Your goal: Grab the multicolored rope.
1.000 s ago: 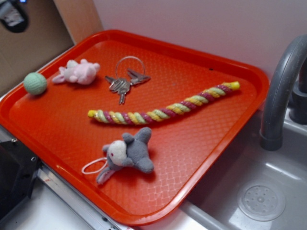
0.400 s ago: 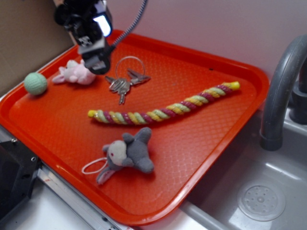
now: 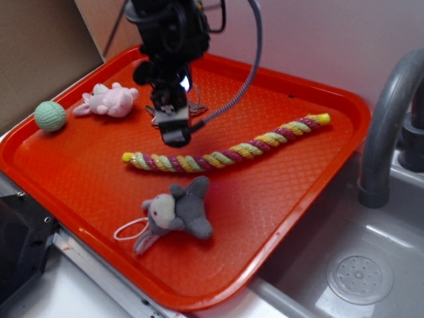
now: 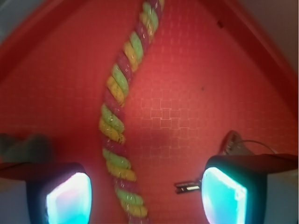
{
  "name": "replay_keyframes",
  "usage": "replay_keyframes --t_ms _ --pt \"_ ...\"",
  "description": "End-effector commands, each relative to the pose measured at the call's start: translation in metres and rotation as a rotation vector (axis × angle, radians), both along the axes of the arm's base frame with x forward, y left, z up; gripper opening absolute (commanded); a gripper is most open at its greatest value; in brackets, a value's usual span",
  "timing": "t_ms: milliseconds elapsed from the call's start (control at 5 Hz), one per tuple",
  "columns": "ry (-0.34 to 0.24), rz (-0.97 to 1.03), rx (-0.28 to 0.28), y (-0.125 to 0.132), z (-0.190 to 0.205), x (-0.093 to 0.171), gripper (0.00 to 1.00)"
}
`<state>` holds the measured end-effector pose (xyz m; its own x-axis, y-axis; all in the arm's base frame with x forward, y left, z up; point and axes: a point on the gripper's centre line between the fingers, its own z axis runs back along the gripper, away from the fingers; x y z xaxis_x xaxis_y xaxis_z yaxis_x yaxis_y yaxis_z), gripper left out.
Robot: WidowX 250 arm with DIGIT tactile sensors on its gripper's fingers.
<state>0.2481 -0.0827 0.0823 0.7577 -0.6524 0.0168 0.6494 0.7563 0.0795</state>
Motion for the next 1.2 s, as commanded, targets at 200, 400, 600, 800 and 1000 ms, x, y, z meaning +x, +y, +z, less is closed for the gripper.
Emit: replay_keyframes --t_ms 200,400,600,800,1000 --pt "0.081 -0.137 0.007 -0.017 -0.05 -0.012 1.0" --pt "0.093 -0.157 0.023 -0.018 -0.061 -0.014 1.0" --pt "0.102 -0.15 0.033 -0.014 -0.068 -0.015 0.37" --pt "0.097 -0.152 0.043 -0.015 -0.067 -0.016 0.0" --pt "0.093 -0.153 0.041 -0.014 -0.067 -0.017 0.0"
